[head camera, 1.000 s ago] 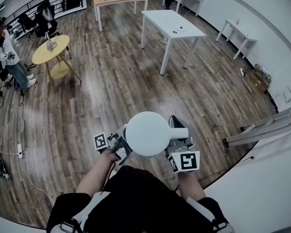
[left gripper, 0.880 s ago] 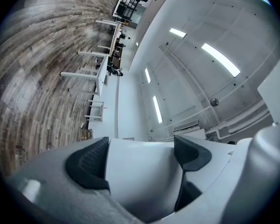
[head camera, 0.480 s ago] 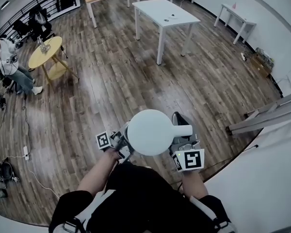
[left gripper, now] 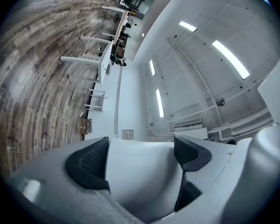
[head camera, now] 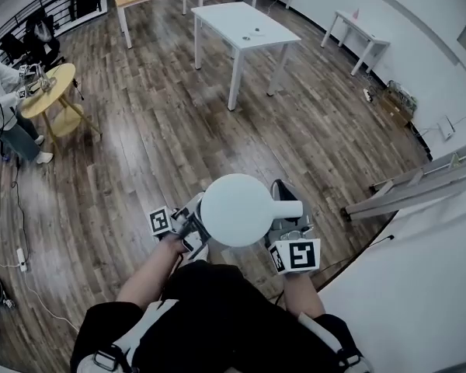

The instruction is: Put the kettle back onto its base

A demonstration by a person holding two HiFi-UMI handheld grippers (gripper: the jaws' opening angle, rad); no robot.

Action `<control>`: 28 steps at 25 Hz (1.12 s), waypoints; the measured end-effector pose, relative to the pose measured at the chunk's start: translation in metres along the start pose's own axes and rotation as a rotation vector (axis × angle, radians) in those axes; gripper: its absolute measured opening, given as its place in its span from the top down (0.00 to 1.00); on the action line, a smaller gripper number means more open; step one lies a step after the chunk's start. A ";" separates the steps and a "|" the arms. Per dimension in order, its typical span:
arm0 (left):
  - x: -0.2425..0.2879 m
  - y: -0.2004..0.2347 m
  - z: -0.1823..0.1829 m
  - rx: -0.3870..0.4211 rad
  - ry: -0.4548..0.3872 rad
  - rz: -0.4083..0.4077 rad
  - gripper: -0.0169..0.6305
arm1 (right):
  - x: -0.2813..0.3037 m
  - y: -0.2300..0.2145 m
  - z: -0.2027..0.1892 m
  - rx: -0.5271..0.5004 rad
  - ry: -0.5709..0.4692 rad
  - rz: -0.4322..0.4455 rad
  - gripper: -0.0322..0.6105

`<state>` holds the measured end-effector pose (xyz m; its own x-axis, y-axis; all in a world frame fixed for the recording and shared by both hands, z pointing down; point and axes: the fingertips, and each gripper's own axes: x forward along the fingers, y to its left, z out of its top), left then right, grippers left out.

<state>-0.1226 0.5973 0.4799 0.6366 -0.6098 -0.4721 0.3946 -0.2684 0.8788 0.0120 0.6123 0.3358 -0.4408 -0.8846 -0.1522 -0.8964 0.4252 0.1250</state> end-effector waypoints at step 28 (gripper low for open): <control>0.078 0.045 0.177 -0.063 0.023 0.009 0.30 | 0.192 -0.030 -0.045 -0.005 0.059 -0.025 0.94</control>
<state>-0.1731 0.4057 0.4949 0.6549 -0.5948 -0.4662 0.4294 -0.2148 0.8772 -0.0438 0.4212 0.3468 -0.4149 -0.9046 -0.0977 -0.9068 0.4022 0.1266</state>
